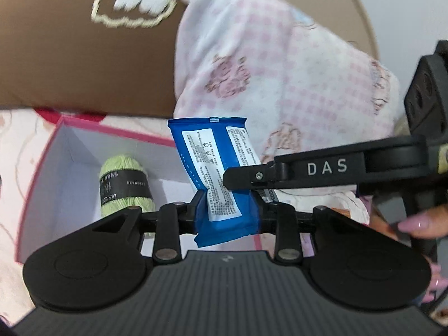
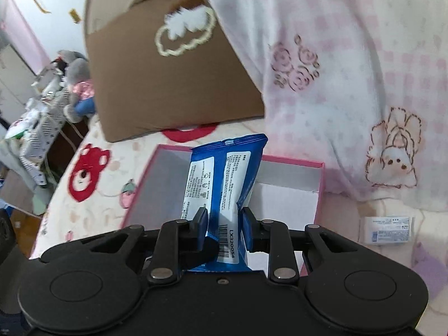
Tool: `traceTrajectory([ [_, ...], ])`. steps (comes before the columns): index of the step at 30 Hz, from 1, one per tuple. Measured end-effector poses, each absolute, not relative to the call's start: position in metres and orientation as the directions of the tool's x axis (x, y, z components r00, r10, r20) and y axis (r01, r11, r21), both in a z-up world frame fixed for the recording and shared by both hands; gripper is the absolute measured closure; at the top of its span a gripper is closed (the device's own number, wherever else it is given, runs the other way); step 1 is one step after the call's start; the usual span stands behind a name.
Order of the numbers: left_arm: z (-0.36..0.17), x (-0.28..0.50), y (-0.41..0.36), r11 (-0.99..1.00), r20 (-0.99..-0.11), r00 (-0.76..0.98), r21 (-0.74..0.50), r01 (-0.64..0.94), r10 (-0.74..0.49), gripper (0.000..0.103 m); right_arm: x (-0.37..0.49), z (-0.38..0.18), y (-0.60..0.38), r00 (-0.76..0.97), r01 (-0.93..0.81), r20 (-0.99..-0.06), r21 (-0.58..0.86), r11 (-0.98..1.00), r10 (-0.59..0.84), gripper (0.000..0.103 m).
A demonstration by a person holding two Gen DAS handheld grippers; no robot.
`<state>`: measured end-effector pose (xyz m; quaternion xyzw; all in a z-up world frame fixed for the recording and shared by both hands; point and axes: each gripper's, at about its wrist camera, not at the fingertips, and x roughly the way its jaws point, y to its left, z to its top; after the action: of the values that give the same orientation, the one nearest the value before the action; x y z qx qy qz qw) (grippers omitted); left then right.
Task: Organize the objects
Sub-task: 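Lower the packet into the pink box beside the yarn ball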
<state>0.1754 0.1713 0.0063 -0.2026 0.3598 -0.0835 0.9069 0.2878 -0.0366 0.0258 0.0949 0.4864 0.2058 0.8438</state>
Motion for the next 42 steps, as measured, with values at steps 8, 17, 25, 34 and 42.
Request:
traceTrajectory([
  [8,-0.05,0.201,0.181,0.874,-0.609,0.713,-0.486,0.009,-0.346,0.073,0.313,-0.012,-0.025,0.419,-0.22,-0.84,0.275,0.936,0.345,0.073],
  [17,-0.074,0.219,0.191,0.892,-0.655,0.678,-0.453,0.002,-0.335,0.073,0.328,-0.039,-0.009,0.397,-0.225,-0.865,0.233,0.946,0.307,0.073],
  [25,-0.088,0.23,0.188,0.902,-0.7,0.64,-0.432,-0.025,-0.318,0.072,0.339,-0.053,-0.003,0.356,-0.252,-0.89,0.203,0.946,0.286,0.076],
  [34,-0.104,0.241,0.182,0.908,-0.759,0.579,-0.413,-0.071,-0.299,0.072,0.35,-0.079,-0.003,0.301,-0.205,-0.906,0.242,0.948,0.296,0.08],
  [42,-0.114,0.243,0.185,0.909,-0.79,0.55,-0.398,-0.124,-0.271,0.072,0.358,-0.091,0.007,0.26,-0.211,-0.921,0.238,0.948,0.289,0.08],
])
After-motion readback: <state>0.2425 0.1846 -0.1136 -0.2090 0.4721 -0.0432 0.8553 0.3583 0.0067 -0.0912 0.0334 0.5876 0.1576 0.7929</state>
